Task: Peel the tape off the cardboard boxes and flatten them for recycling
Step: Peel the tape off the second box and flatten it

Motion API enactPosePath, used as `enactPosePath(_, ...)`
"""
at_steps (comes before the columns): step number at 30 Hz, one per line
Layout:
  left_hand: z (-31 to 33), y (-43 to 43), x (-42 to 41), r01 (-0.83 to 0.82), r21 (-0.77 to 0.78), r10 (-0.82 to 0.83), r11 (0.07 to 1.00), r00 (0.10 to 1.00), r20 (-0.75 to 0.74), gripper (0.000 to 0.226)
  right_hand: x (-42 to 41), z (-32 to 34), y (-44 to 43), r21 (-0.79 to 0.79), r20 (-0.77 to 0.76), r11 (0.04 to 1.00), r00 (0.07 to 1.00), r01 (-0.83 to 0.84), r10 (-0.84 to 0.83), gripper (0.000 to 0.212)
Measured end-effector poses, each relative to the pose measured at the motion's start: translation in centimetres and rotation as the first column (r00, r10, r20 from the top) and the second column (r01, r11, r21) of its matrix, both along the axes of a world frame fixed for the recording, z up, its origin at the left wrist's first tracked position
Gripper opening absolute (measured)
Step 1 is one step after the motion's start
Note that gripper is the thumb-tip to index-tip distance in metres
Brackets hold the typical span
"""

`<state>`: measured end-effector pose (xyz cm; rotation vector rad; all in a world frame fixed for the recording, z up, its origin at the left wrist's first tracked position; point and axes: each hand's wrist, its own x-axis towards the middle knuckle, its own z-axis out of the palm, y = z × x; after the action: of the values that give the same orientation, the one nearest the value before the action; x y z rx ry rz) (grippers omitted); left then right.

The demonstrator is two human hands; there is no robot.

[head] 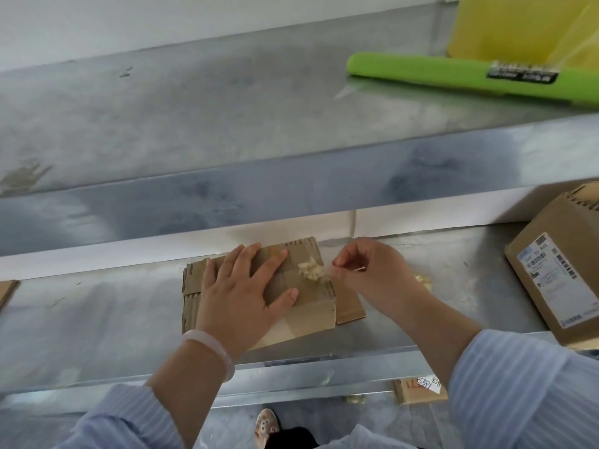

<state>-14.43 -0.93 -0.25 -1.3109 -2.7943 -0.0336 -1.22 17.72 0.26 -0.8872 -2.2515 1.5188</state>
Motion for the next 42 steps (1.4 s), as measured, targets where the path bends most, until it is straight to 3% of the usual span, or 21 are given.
enactPosePath(4,0.0,0.0,-0.1,0.013,0.007,-0.013,1.000,1.000,0.014,0.074,-0.2,0.4,-0.1,0.185,0.079,0.961,0.977,-0.207,0.196,0.021)
enactPosePath(8,0.1,-0.2,-0.2,0.033,0.009,-0.033,0.999,0.999,0.008,0.073,-0.2,0.9,0.1,0.498,0.162,0.780,0.924,-0.379,0.346,0.015)
enactPosePath(10,0.1,-0.2,-0.1,0.047,0.008,-0.047,0.999,0.999,0.012,0.073,-0.2,0.5,-0.1,0.570,0.161,0.727,0.920,-0.382,0.358,0.010)
enactPosePath(13,0.3,-0.4,0.1,0.071,0.018,-0.072,0.997,0.997,0.023,0.071,-0.6,-0.4,-0.5,0.545,0.076,0.801,0.966,-0.248,0.248,0.009)
enactPosePath(17,0.3,-0.5,0.0,0.080,0.008,-0.080,0.997,0.997,0.017,0.071,-1.8,-1.3,-0.3,0.288,0.039,0.957,0.999,0.016,-0.028,0.013)
enactPosePath(20,0.4,-0.6,-0.1,0.086,0.017,-0.086,0.996,0.996,0.026,0.072,-1.9,-1.7,0.0,-0.113,-0.007,0.992,0.998,0.057,-0.059,0.010)
enactPosePath(24,0.4,-1.1,-0.3,0.123,0.008,-0.123,0.992,0.992,0.037,0.070,-0.6,-1.0,2.1,-0.561,-0.090,0.815,0.989,-0.148,0.118,0.018)
enactPosePath(28,0.6,-1.3,-0.5,0.149,0.006,-0.149,0.989,0.987,0.058,0.067,-0.6,-0.6,3.1,-0.645,-0.123,0.710,0.956,-0.282,0.268,0.024)
enactPosePath(31,0.7,-1.4,-0.4,0.157,0.011,-0.157,0.988,0.985,0.069,0.066,-1.5,-0.4,3.2,-0.738,-0.203,0.620,0.964,-0.264,0.170,0.033)
enactPosePath(32,0.8,-1.4,-0.4,0.159,0.012,-0.159,0.987,0.985,0.071,0.066,-1.9,-0.3,3.2,-0.710,-0.183,0.667,0.974,-0.224,0.133,0.035)
enactPosePath(33,0.8,-1.4,-0.4,0.160,0.013,-0.161,0.987,0.984,0.074,0.066,-2.4,-0.1,3.3,-0.604,-0.112,0.779,0.986,-0.168,0.126,0.035)
enactPosePath(35,0.9,-1.4,-0.5,0.163,0.016,-0.164,0.986,0.983,0.079,0.065,-3.5,0.5,3.2,-0.274,0.090,0.946,0.974,-0.176,0.207,0.029)
enactPosePath(37,1.0,-1.4,-0.5,0.166,0.016,-0.166,0.986,0.983,0.080,0.065,-4.9,0.8,3.2,-0.076,0.236,0.948,0.919,-0.308,0.317,0.028)
enactPosePath(39,1.0,-1.4,-0.5,0.166,0.015,-0.166,0.986,0.983,0.082,0.065,-6.0,1.2,3.2,0.001,0.315,0.938,0.891,-0.346,0.328,0.028)
enactPosePath(42,0.9,-1.4,-0.6,0.167,0.020,-0.168,0.986,0.982,0.086,0.065,-6.7,2.0,3.4,-0.124,0.304,0.949,0.899,-0.292,0.316,0.019)
